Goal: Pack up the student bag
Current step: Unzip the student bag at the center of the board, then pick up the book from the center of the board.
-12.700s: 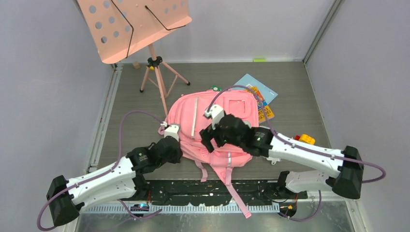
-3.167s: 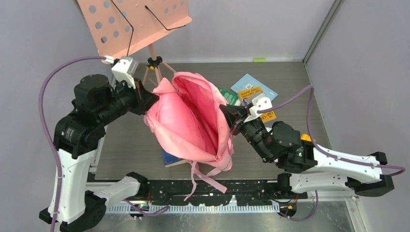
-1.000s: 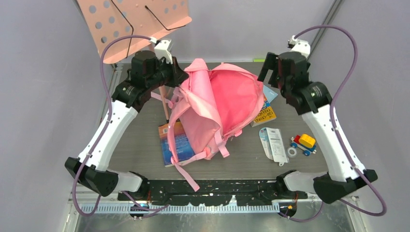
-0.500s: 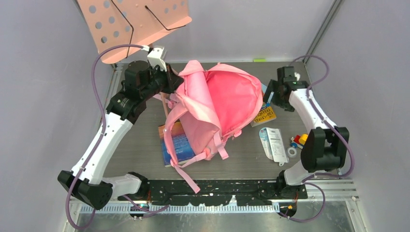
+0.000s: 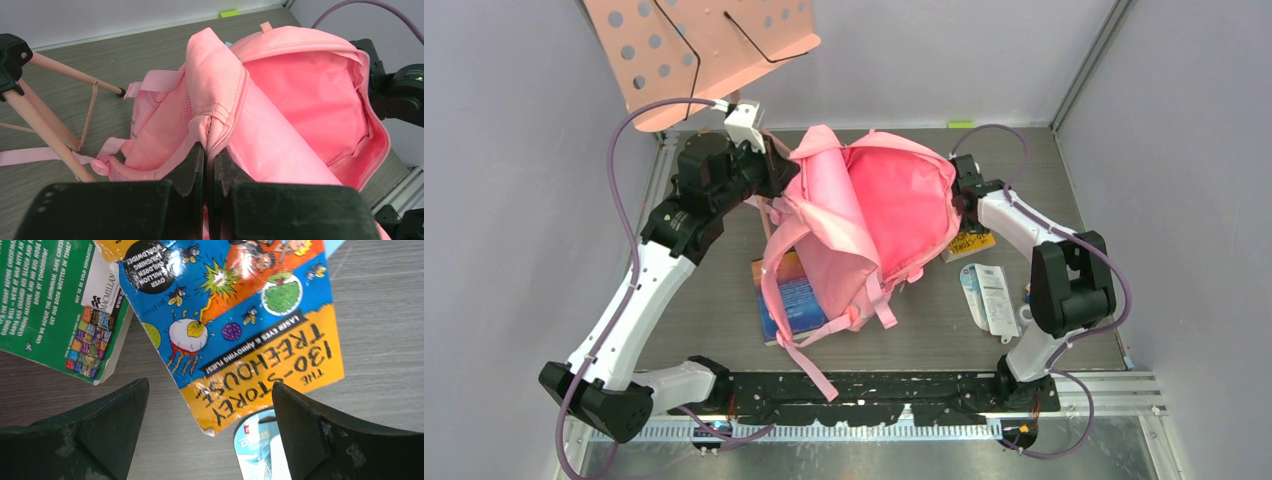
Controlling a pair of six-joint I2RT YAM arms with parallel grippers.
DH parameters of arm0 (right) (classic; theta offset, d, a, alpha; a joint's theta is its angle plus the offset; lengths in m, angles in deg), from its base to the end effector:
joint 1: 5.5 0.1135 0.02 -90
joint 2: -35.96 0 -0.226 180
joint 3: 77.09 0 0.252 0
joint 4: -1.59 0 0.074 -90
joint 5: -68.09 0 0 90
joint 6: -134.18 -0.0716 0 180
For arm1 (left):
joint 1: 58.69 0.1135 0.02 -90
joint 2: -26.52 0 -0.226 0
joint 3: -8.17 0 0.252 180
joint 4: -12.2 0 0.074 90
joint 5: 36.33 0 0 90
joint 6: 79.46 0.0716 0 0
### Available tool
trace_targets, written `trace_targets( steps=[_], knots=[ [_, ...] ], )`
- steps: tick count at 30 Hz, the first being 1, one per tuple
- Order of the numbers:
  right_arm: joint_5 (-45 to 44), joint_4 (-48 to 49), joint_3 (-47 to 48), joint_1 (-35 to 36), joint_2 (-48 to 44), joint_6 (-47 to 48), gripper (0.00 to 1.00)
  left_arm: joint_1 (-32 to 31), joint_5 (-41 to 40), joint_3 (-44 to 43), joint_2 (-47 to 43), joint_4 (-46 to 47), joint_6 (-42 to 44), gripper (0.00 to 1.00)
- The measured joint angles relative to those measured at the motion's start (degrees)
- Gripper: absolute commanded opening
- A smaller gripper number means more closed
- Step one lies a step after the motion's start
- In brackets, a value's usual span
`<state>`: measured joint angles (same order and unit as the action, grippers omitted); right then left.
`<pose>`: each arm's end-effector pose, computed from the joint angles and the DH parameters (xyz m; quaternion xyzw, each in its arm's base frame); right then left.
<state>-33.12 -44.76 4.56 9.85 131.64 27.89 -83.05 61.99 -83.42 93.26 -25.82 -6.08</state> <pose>0.3490 0.0814 0.1519 0.0329 0.9619 -0.0215 0.2705 0.2694 -0.1334 0.3940 0.0977 0.7766 -0.2702 0.5606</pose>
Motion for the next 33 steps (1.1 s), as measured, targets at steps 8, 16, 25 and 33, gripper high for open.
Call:
trace_targets(
  steps=[8, 16, 25, 33],
  knots=[
    [-3.08, 0.72, 4.76, 2.73, 9.29, 4.09, 1.00, 0.04, -0.74, 0.24, -0.46, 0.00, 0.70, 0.00],
    [-14.47, -0.09, 11.26, 6.99, 16.46, 8.00, 0.99, 0.55, -2.10, 0.35, -0.48, -0.33, 1.14, 0.00],
    [-22.51, 1.05, 11.85, 9.35, 19.02, 10.43, 0.97, 0.55, -2.34, 0.52, -0.48, -0.81, 1.90, 0.00],
    [-25.83, 3.48, 12.20, 9.73, 20.41, 11.58, 0.69, 0.55, -2.32, 0.74, -0.48, -0.85, 1.92, 0.00]
  ],
)
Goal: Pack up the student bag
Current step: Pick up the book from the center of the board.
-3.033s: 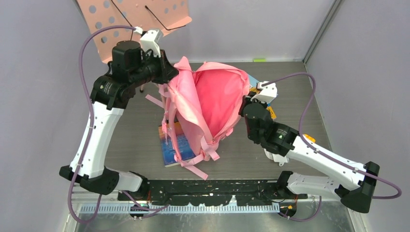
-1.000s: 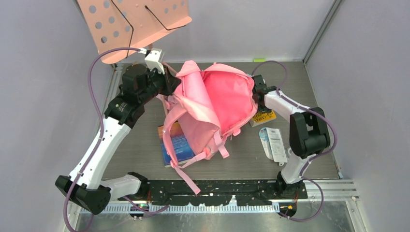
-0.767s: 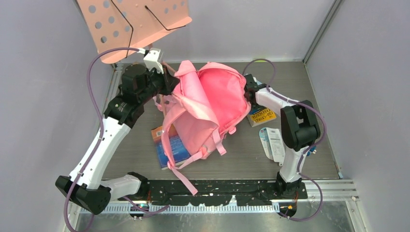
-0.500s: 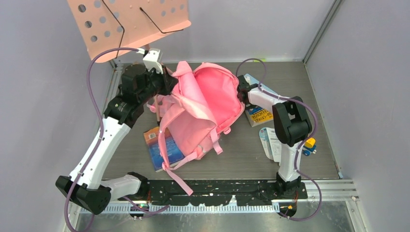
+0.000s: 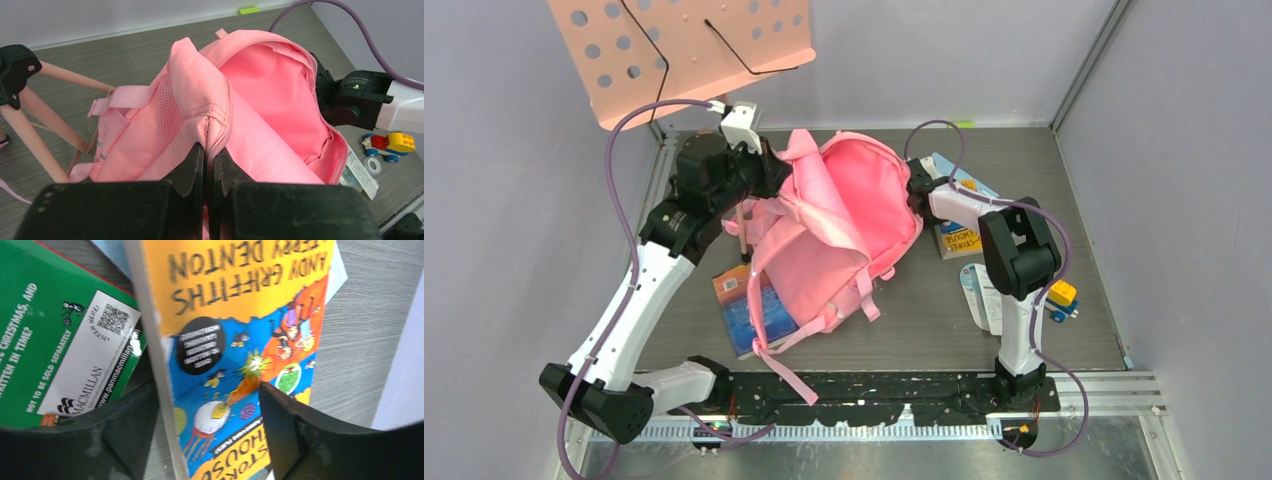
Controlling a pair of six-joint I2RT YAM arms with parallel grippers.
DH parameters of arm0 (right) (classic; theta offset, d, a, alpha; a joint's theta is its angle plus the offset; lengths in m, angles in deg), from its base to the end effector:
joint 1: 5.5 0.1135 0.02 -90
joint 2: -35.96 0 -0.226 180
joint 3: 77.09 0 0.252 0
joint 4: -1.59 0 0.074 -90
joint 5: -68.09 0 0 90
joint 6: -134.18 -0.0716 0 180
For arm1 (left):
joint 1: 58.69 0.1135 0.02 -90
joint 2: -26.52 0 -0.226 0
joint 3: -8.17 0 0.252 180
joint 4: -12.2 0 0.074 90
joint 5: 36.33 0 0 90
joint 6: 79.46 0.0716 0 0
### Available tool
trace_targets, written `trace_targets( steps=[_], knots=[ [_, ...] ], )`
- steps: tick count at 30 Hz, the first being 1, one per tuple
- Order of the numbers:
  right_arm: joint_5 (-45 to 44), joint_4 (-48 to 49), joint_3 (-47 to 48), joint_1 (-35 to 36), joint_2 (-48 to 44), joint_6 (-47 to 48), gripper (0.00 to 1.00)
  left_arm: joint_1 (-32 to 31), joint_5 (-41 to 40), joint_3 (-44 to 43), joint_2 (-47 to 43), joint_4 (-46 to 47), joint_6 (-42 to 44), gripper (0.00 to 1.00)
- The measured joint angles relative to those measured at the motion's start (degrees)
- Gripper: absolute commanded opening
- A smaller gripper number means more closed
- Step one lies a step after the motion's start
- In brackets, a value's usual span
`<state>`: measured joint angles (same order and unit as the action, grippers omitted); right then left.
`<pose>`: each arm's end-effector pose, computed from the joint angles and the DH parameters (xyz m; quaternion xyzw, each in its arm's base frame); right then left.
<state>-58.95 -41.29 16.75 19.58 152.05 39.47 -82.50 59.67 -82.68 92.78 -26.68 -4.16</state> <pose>0.3876 0.1338 0.1021 -0.0964 0.9235 -0.2473 0.2771 0.2704 -0.1275 0.3894 0.0946 0.7834 -0.2411 0.5649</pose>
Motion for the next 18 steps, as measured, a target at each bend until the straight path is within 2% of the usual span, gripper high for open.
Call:
trace_targets(
  steps=[2, 6, 7, 8, 10, 18],
  knots=[
    [-0.24, 0.74, -0.09, 0.00, 0.37, 0.22, 0.59, 0.00, 0.00, 0.04, 0.00, 0.00, 0.00, 0.00],
    [-2.25, 1.73, -0.17, 0.22, 0.66, 1.11, 0.24, 0.00, 0.00, 0.11, 0.00, 0.00, 0.00, 0.00],
    [-2.51, 1.90, -0.17, 0.42, 0.66, 1.44, 0.20, 0.00, 0.00, 0.11, 0.00, 0.00, 0.00, 0.00],
    [-3.28, 2.10, -0.17, 0.57, 0.66, 1.68, 0.11, 0.00, 0.00, 0.13, 0.00, 0.00, 0.00, 0.00],
    [-5.25, 2.38, -0.20, 0.81, 0.50, 2.03, 0.02, 0.00, 0.02, 0.22, 0.00, -0.02, 0.02, 0.00],
    [-10.27, 5.31, -5.14, 1.16, -3.34, 1.46, 0.01, 0.00, 0.98, 0.42, 0.00, 0.00, 0.02, 0.00]
  ],
)
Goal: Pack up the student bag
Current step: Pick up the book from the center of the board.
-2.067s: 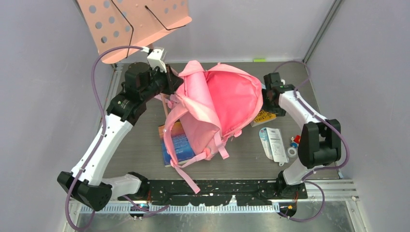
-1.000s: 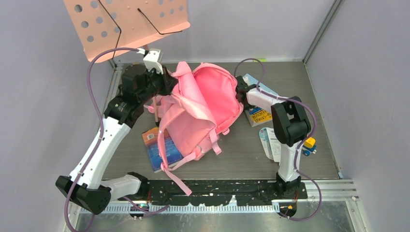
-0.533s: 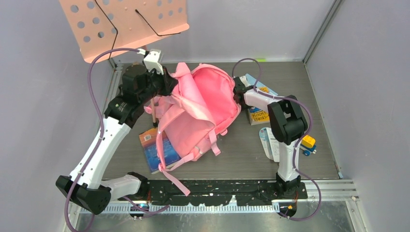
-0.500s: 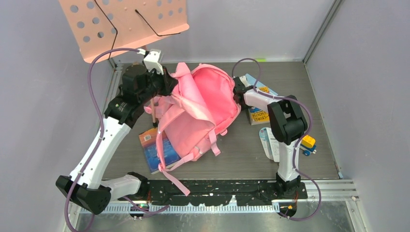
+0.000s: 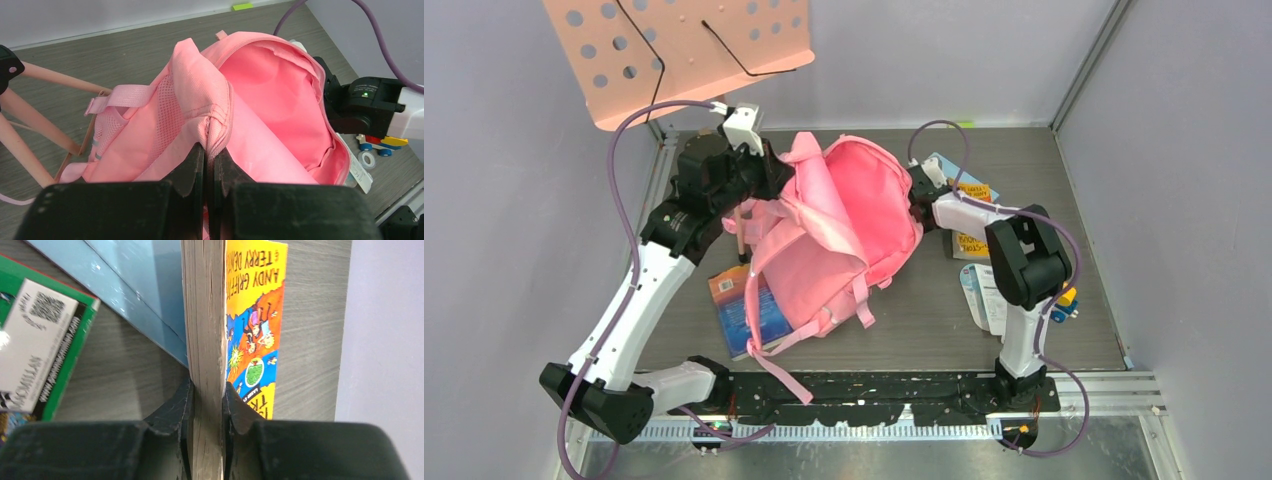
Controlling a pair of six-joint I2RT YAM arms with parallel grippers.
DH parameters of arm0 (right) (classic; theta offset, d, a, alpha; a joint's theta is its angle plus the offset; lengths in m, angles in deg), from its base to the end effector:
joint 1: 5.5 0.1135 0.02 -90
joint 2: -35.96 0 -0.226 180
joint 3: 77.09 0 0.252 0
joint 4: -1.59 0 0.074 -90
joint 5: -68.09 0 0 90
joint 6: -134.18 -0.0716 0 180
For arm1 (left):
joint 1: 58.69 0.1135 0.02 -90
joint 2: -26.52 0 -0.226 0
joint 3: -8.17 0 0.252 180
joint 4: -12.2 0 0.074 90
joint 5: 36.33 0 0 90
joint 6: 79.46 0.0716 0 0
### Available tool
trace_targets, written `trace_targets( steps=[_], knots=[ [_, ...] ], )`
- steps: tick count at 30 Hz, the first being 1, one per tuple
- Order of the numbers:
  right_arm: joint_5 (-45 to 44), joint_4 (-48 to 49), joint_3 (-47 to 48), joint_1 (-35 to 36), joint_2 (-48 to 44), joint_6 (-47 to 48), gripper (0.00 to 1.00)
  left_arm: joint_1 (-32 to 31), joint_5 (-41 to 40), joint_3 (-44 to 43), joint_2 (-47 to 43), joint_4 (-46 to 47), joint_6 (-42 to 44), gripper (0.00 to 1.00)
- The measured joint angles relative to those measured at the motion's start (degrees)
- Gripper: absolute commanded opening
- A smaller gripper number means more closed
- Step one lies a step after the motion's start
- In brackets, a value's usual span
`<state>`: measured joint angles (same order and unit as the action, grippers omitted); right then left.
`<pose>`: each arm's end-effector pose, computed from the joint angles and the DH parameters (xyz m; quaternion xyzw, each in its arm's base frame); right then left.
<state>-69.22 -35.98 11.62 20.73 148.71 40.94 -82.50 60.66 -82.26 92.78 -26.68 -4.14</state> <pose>0.3783 0.1277 0.1115 -0.0805 0.8898 -0.3191 0.3162 0.2703 -0.1288 0.3867 0.1000 0.7849 -0.2465 0.5597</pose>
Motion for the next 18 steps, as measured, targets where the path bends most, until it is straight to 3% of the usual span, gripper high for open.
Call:
trace_targets(
  steps=[8, 18],
  knots=[
    [-0.13, -2.03, -6.05, 0.09, -14.75, -3.17, 0.01, -0.04, 2.12, 0.42, -0.50, 0.11, 0.20, 0.00],
    [1.31, -8.04, -3.50, 0.33, -36.87, -6.08, 0.01, -0.22, 4.94, 1.11, -1.16, 0.37, 1.16, 0.00]
  ],
)
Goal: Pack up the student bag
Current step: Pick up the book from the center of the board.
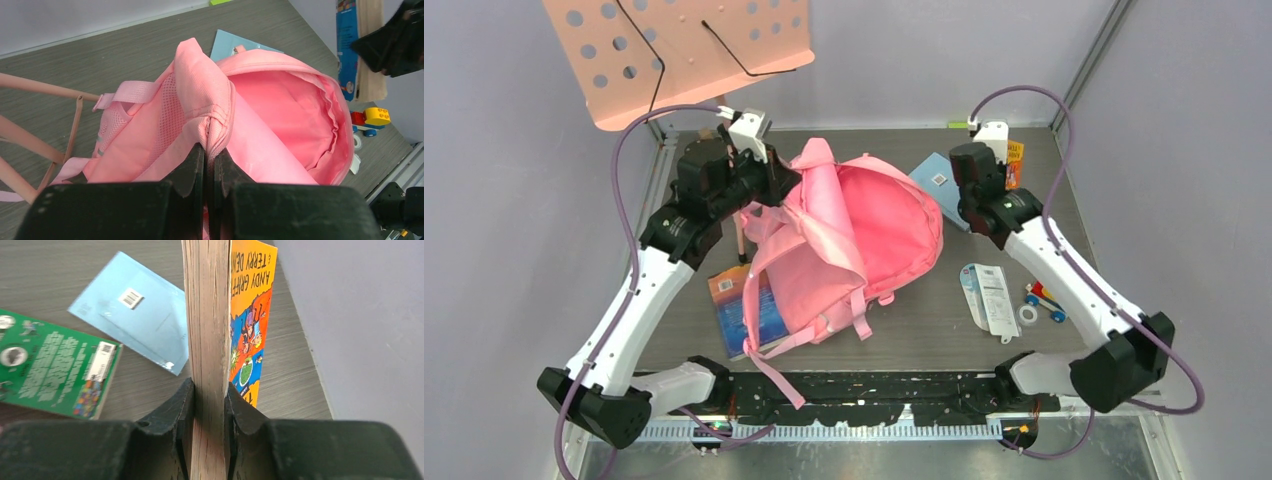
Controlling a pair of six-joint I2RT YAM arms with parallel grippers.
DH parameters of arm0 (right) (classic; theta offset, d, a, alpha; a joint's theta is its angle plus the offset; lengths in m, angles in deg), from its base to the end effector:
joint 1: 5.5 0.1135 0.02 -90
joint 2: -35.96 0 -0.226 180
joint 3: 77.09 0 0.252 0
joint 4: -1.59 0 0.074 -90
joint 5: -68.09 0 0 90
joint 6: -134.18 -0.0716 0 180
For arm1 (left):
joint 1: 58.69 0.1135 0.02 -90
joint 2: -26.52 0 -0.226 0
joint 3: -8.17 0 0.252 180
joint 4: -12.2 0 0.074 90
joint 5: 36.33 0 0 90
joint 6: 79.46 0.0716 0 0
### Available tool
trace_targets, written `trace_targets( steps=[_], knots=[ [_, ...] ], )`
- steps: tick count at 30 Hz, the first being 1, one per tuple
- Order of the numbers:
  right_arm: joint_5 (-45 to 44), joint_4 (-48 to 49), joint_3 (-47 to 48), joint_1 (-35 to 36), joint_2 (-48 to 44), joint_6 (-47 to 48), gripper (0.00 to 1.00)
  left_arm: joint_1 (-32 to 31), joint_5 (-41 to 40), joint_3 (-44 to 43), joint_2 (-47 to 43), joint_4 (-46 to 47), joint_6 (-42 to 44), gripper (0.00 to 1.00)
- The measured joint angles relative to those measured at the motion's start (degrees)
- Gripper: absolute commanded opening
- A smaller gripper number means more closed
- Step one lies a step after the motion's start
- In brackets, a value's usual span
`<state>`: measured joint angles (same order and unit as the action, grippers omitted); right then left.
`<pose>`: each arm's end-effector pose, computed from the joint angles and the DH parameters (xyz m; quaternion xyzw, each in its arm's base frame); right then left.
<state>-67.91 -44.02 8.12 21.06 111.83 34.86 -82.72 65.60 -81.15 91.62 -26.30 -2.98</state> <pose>0.3032 0.0940 0.3004 0.0515 0.8383 -0.2035 0.5031 0.2627 -0.1333 0.3863 0.1354 0.7761 -0.2741 0.5515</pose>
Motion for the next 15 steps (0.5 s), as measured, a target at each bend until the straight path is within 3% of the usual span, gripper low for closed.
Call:
trace_targets(
  steps=[6, 15],
  knots=[
    [11.87, -7.58, 5.97, -0.02, -8.48, -3.21, 0.01, 0.90, 0.33, 0.17, -1.16, -0.17, 0.90, 0.00],
    [37.68, -11.91, 18.80, 0.00, -15.15, -9.01, 0.01, 2.43, 1.05, 0.17, -1.31, -0.42, 0.94, 0.00]
  ],
)
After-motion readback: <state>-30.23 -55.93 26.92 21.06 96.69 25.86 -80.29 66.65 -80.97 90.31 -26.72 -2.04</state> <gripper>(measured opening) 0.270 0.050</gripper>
